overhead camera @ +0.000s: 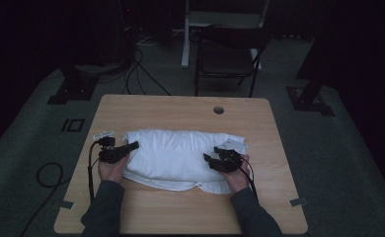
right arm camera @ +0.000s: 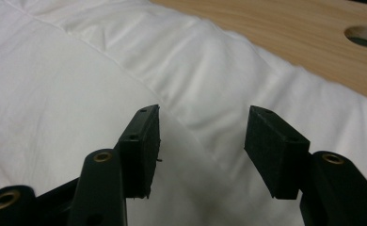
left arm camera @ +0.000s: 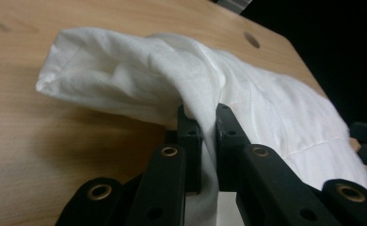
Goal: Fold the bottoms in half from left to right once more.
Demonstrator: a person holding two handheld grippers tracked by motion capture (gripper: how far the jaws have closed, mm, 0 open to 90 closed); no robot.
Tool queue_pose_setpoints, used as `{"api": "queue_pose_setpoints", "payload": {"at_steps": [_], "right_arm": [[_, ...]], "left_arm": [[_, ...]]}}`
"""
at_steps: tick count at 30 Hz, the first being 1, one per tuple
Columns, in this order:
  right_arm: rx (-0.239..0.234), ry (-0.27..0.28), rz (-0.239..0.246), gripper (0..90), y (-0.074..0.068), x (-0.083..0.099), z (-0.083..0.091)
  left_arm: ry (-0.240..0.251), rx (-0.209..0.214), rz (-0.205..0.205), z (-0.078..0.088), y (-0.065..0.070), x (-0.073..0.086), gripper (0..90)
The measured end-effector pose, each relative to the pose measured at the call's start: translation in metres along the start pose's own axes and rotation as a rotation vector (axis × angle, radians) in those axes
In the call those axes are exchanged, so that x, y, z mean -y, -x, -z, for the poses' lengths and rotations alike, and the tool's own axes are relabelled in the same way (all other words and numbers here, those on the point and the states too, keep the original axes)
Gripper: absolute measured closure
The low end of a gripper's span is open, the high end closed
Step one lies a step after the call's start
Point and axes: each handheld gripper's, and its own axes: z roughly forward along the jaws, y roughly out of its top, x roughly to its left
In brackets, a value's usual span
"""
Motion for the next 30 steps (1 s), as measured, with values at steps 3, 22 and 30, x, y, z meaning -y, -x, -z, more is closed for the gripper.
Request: {"api": "queue_pose_setpoints", "payload": {"at_steps": [3, 22, 30], "right_arm": [[-0.011, 0.004, -0.006, 46.2, -0.002, -0.005, -0.01], [0.015, -0.092, 0.007, 47.6, -0.011, 0.004, -0.049], [-0.021, 0.043, 0.008, 51.7, -0.019, -0.018, -0.017]], "left_arm": [[0.008, 0.011, -0.01, 0.001, 0.005, -0.004, 83.9], [0.072, 0.118, -0.175, 0.005, 0.077, -0.041, 84.2], [0.064, 0.104, -0.185, 0.004, 0.079, -0.043, 84.2]]}}
